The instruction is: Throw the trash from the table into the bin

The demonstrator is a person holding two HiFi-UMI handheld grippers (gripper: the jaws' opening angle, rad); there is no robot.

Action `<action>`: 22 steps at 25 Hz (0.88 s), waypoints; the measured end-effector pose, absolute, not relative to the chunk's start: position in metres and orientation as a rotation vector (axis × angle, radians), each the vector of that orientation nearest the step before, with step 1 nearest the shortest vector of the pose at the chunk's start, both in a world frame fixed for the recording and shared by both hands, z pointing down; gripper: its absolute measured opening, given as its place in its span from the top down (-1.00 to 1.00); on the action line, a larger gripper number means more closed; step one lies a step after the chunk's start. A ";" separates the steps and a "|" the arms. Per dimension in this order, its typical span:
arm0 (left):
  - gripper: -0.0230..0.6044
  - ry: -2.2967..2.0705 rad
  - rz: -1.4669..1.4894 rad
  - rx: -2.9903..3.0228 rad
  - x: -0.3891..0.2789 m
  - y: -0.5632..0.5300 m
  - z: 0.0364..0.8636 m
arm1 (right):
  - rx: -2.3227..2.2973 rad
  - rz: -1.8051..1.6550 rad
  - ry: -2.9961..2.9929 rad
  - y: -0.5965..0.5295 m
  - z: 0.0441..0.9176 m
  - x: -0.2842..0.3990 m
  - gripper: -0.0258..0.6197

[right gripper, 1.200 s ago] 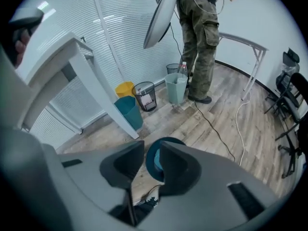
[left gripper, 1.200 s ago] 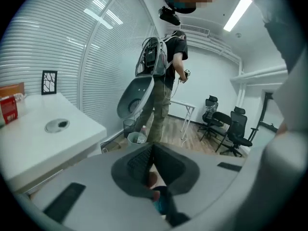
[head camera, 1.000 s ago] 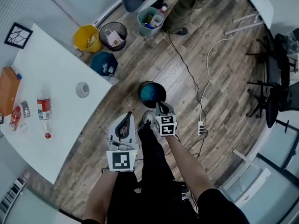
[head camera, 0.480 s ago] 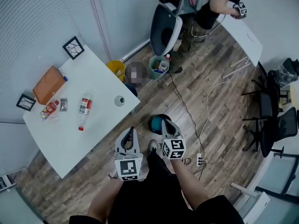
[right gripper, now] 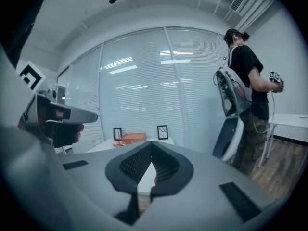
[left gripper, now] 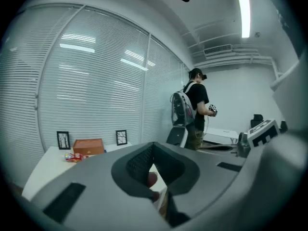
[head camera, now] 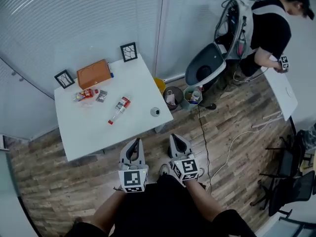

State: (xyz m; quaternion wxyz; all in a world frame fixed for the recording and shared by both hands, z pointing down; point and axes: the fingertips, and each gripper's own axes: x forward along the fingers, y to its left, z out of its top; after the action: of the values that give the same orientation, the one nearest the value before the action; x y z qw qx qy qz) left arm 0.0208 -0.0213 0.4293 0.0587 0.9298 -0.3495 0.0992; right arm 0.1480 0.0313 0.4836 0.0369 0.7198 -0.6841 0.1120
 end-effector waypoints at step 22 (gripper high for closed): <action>0.94 -1.675 0.194 2.501 -0.100 0.017 0.419 | 1.819 0.218 -2.574 0.024 0.425 0.049 0.91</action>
State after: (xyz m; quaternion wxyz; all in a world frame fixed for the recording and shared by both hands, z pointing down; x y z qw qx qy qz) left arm -0.0998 0.0171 0.4190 0.0625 0.8276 -0.5542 0.0640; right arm 0.0495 0.0244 0.4251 -0.0088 0.5756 -0.8147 0.0690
